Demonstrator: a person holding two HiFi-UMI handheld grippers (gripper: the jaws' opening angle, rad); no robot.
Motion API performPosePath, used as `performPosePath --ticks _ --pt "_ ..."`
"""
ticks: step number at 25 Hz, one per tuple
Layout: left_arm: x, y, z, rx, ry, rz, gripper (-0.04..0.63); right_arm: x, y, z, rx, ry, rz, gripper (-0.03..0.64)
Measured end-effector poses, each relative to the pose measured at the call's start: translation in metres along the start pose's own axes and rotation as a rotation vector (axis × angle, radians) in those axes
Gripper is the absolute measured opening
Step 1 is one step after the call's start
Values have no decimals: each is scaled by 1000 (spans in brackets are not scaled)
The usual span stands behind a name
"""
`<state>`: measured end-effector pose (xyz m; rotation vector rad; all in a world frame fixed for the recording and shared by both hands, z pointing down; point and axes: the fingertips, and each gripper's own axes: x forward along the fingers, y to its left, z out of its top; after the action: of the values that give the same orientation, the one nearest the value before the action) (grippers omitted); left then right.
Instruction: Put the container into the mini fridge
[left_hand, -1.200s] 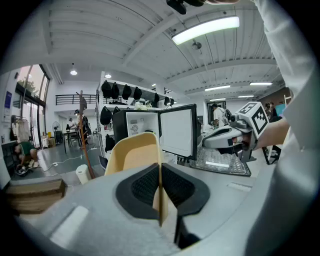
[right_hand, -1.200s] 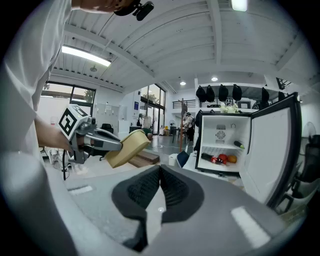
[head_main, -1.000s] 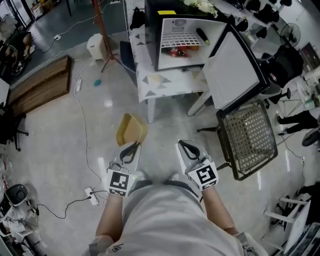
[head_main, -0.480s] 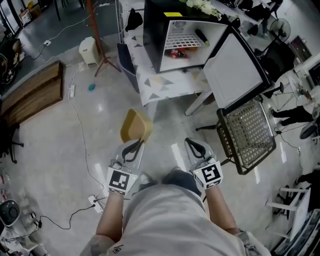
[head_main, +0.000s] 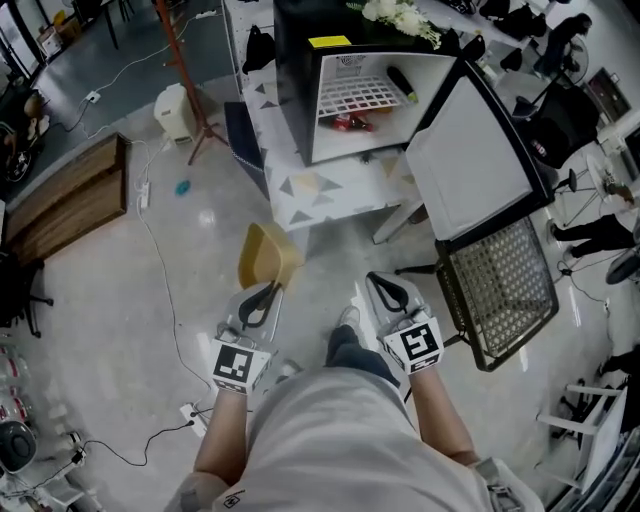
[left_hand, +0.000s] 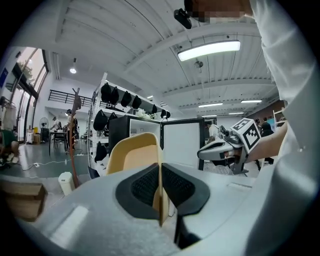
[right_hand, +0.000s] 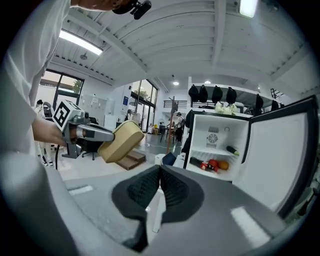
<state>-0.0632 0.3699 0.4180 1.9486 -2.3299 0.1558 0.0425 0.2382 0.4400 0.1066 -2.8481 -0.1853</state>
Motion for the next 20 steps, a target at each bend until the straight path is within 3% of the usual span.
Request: performPosePath --ticks 7,15,20 --pt "95 -3 14 17 41 27 26 31 -85 2 1 -41 63 3" --pt "205 -43 20 95 119 -3 26 40 -166 -13 11 -33 122 3" --pt "253 -59 12 131 191 -39 26 43 -202 -22 41 -22 112 3"
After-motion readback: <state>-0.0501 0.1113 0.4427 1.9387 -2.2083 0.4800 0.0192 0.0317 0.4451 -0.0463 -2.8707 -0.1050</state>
